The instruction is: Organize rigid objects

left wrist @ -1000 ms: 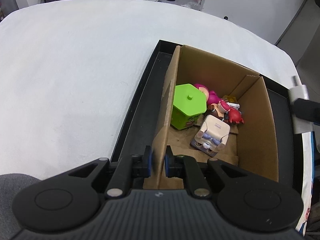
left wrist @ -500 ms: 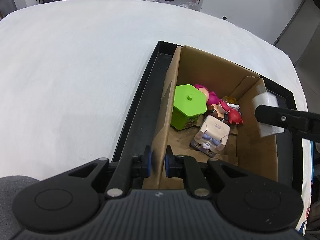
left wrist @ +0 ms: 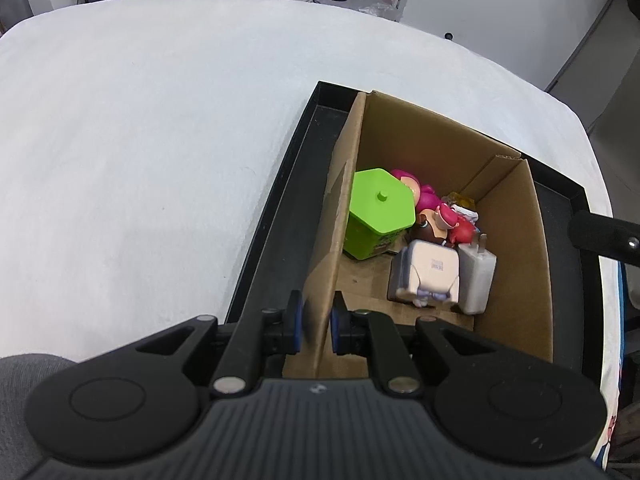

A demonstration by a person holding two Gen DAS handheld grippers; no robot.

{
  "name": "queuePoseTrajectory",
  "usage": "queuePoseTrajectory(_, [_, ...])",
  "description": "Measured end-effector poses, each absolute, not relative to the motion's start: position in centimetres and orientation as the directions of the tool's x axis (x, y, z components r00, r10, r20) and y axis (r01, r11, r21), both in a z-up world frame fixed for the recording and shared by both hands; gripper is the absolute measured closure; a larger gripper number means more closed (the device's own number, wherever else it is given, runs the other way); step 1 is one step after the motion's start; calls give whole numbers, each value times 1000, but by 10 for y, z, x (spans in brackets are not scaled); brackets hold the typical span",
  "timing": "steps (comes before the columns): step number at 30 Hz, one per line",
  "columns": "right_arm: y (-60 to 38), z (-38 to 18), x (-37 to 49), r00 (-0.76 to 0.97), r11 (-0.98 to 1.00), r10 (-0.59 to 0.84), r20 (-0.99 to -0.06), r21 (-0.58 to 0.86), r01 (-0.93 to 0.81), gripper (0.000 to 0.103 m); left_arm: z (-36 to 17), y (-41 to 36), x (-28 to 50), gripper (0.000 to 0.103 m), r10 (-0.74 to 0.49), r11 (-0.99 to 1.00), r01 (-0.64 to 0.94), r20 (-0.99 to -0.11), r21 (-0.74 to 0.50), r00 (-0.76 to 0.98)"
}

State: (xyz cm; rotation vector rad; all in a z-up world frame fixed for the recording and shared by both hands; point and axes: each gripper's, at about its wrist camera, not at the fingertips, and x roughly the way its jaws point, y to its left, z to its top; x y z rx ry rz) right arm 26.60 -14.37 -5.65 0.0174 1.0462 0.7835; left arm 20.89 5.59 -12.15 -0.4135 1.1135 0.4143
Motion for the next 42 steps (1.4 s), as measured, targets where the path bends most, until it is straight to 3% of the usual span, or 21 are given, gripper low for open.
queuePoseTrajectory(7, [-155,-51,262,277,761,559,-781,351,-546,43,-105,58,208,88,119,842,-528,-914,-115,389])
queuePoseTrajectory(11, [-164,-51,256,314,794,533,-786,336,-507,29,-89,58,205,84,103,847,-515,-909,-133,403])
queuePoseTrajectory(14, [-174,-49,251,334,812,519,-786,332,-480,23,-75,57,201,71,116,853,-507,-904,-121,411])
queuePoseTrajectory(16, [-180,-46,247,357,829,501,-788,320,-459,19,-65,55,198,58,110,860,-494,-898,-128,426])
queuePoseTrajectory(21, [-192,-38,236,392,856,468,-792,298,-422,10,-46,44,188,42,82,888,-437,-884,-145,460])
queuePoseTrajectory(30, [-204,-14,217,444,887,419,-792,254,-386,5,-16,36,166,21,56,895,-412,-872,-172,485])
queuePoseTrajectory(33, [-205,-7,207,465,897,396,-792,226,-379,0,-4,35,157,19,59,896,-406,-861,-178,506])
queuePoseTrajectory(42, [-214,13,179,491,900,399,-774,227,-372,0,26,25,120,14,75,917,-364,-828,-161,555])
